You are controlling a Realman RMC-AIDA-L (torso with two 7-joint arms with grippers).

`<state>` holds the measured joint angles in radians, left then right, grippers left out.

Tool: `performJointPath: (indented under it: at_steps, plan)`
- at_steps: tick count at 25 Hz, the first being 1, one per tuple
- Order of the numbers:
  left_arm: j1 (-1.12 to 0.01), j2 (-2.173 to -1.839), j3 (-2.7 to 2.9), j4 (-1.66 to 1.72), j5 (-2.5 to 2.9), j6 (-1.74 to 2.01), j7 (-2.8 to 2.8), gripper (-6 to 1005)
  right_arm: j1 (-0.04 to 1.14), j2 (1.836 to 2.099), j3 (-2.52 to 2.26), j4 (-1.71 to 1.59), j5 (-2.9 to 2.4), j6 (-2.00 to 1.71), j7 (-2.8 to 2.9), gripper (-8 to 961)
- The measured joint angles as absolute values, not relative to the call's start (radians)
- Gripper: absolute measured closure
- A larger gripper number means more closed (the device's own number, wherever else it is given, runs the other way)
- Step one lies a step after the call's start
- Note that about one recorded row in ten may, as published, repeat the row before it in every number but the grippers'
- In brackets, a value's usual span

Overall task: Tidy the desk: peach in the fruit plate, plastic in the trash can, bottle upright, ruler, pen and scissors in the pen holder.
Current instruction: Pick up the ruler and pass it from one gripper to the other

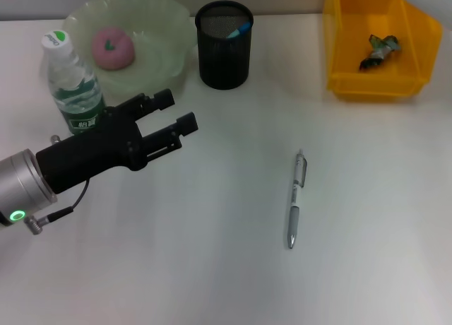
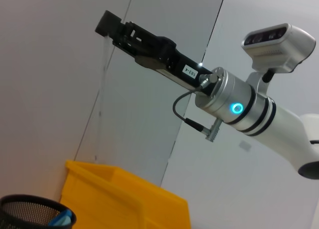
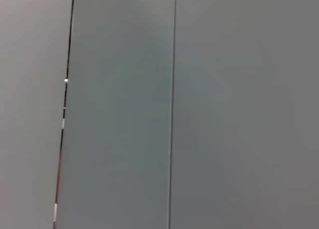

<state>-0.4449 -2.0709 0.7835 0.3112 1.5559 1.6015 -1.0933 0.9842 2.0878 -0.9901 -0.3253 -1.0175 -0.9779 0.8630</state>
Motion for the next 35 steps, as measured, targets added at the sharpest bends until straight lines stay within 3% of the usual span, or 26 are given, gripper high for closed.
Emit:
performJointPath:
  at_steps: [14, 28, 35]
  plan:
    - [-0.462, -2.072, 0.784, 0.308, 1.538, 1.595, -1.116, 274, 1.037, 2.09, -0.999, -0.265, -0.988, -0.918, 0.84, 554]
    - [-0.618, -2.08, 0.785, 0.107, 1.473, 1.485, -0.928, 273, 0.774, 2.091, -0.996, -0.234, -0.935, -1.348, 0.873, 546]
    - [-0.689, -2.081, 0.75, -0.064, 1.387, 1.441, -0.722, 277, 0.759, 2.092, -0.99, -0.139, -0.934, -1.383, 0.858, 542]
